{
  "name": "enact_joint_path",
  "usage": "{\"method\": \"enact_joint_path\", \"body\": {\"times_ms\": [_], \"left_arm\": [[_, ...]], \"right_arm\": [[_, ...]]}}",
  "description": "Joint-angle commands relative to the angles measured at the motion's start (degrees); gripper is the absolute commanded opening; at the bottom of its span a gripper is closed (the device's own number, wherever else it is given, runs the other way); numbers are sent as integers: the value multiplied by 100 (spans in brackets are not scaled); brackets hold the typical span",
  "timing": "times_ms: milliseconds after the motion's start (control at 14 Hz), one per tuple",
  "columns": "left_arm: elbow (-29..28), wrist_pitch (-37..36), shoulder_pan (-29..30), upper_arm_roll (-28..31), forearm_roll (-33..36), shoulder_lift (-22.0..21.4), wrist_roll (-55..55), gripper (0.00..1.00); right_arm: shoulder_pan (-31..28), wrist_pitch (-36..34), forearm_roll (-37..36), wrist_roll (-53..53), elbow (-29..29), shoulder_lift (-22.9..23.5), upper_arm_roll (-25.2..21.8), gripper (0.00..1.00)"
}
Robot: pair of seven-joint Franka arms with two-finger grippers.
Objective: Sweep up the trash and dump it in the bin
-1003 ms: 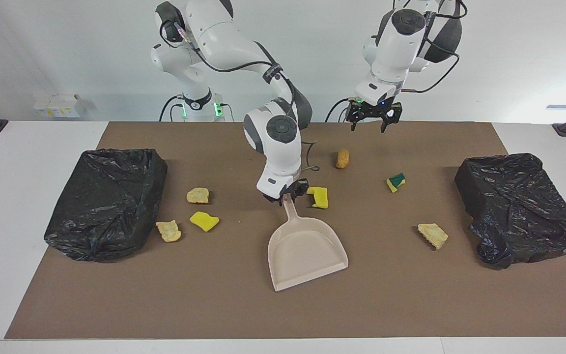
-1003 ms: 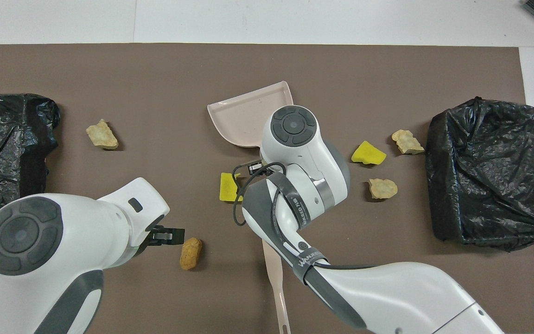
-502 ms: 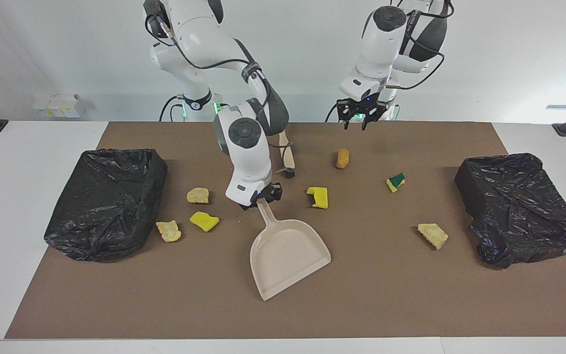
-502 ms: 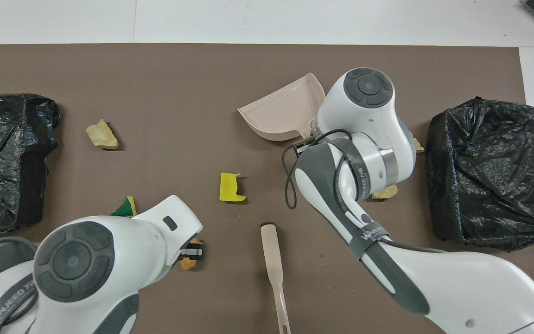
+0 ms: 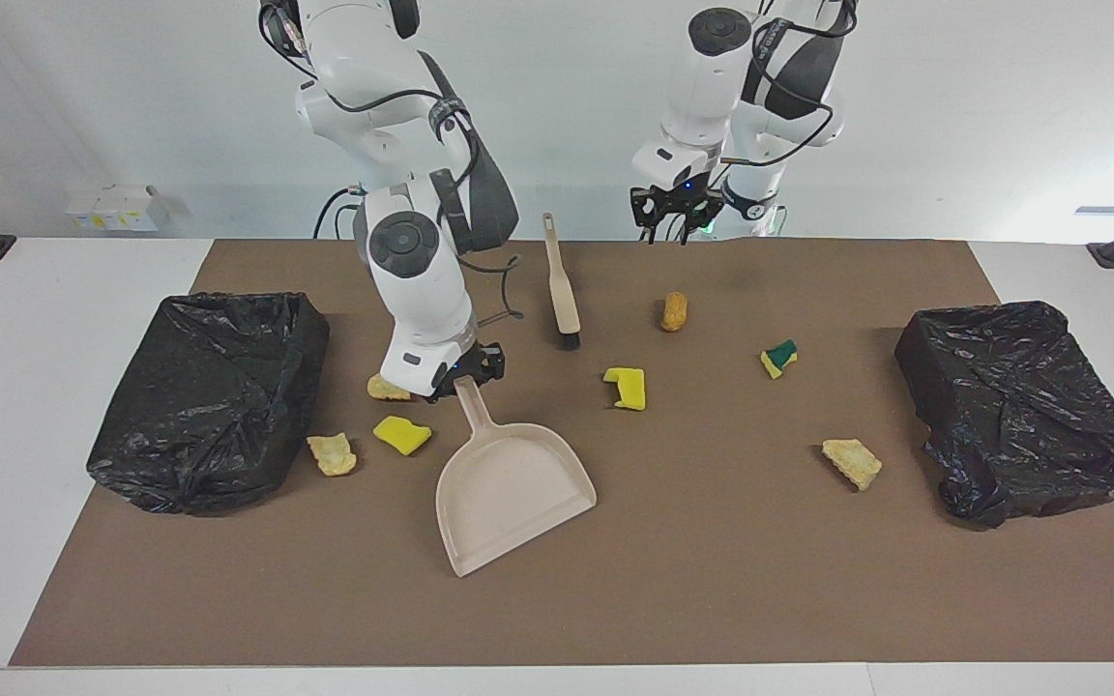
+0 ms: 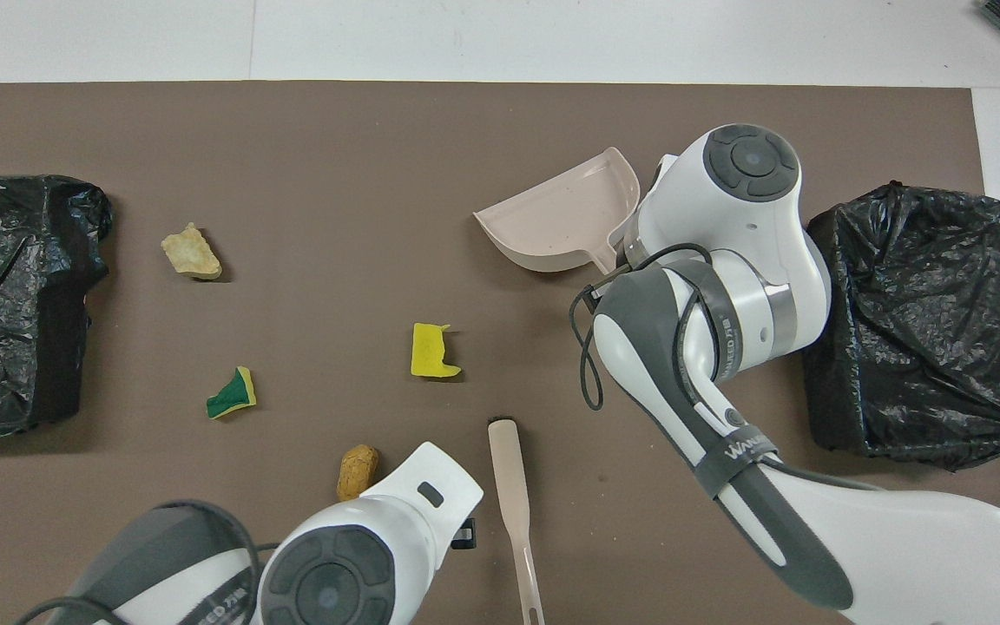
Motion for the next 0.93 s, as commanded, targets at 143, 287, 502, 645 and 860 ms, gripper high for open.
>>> {"method": "enact_joint_path", "body": {"times_ms": [143, 287, 502, 645, 860], "left_arm": [[-132, 938, -942, 90, -59, 593, -1252, 72], [-132, 1246, -1231, 90, -103, 847, -1297, 72], [-150, 1440, -1355, 81, -121, 1006, -1367, 72], [-176, 1660, -1426, 81, -235, 1094, -1315, 72], [-273, 1765, -1593, 81, -261, 1209, -1288, 73]], "right_arm": [[20, 1061, 65, -197, -830, -99, 23, 16], [20, 1125, 57, -206, -883, -72, 23, 26], [11, 993, 57, -206, -839, -80, 23, 43], [11, 783, -5, -223, -787, -133, 23, 43], [11, 668, -40, -276, -787, -168, 15, 13]]}}
